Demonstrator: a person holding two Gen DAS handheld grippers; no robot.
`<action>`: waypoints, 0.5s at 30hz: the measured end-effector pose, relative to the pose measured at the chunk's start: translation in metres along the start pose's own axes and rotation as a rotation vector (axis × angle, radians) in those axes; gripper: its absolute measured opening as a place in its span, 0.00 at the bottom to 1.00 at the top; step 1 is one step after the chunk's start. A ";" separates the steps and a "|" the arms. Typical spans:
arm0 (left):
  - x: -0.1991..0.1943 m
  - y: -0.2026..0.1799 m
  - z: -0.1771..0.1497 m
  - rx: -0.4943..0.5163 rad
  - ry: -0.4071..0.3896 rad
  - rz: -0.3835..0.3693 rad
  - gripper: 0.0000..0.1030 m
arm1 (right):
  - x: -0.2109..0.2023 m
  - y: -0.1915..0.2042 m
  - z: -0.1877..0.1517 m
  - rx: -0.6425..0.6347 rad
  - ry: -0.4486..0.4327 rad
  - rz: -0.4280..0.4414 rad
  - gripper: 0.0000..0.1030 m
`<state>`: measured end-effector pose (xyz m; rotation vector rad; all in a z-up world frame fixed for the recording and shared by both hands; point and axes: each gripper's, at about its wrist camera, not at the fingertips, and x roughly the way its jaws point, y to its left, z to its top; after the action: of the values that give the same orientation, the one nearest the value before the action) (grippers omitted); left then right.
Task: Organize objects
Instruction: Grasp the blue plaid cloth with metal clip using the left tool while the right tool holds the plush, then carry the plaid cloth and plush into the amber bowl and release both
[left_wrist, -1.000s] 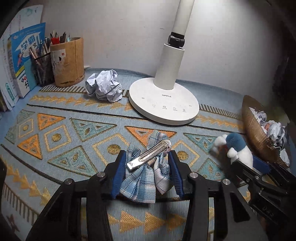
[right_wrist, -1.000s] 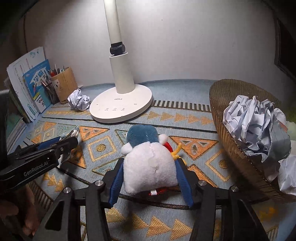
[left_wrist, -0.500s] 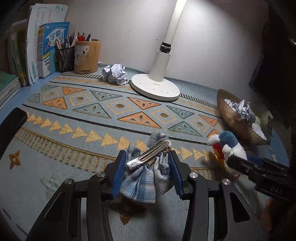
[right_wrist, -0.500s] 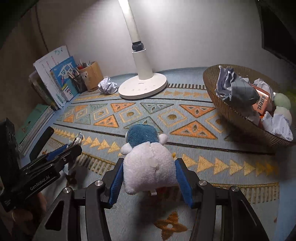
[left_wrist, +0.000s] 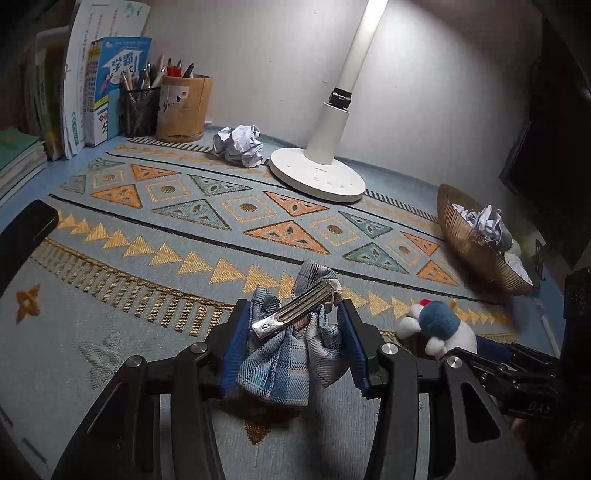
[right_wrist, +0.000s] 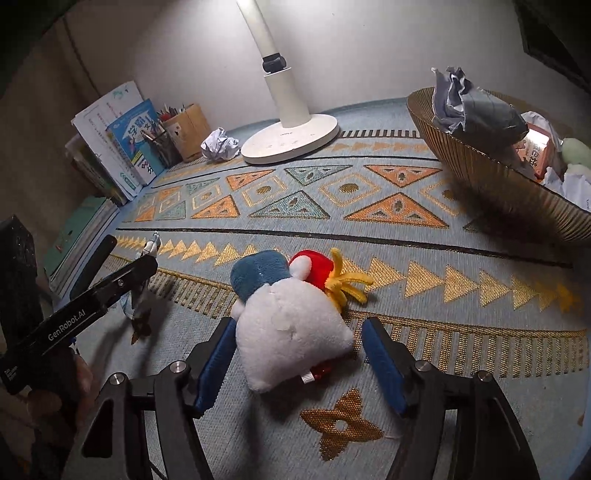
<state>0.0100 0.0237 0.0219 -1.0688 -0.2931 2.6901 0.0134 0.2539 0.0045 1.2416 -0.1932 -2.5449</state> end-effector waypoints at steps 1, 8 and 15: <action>0.000 0.000 0.000 0.001 0.002 0.001 0.44 | 0.000 0.002 0.000 -0.013 -0.003 -0.009 0.66; 0.000 -0.001 0.000 0.009 0.004 -0.006 0.44 | 0.003 0.031 -0.006 -0.159 -0.030 -0.128 0.66; 0.001 -0.001 0.000 0.009 0.007 -0.009 0.44 | 0.005 0.038 -0.008 -0.210 -0.044 -0.175 0.66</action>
<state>0.0093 0.0247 0.0219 -1.0715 -0.2840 2.6773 0.0247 0.2164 0.0052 1.1679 0.1775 -2.6574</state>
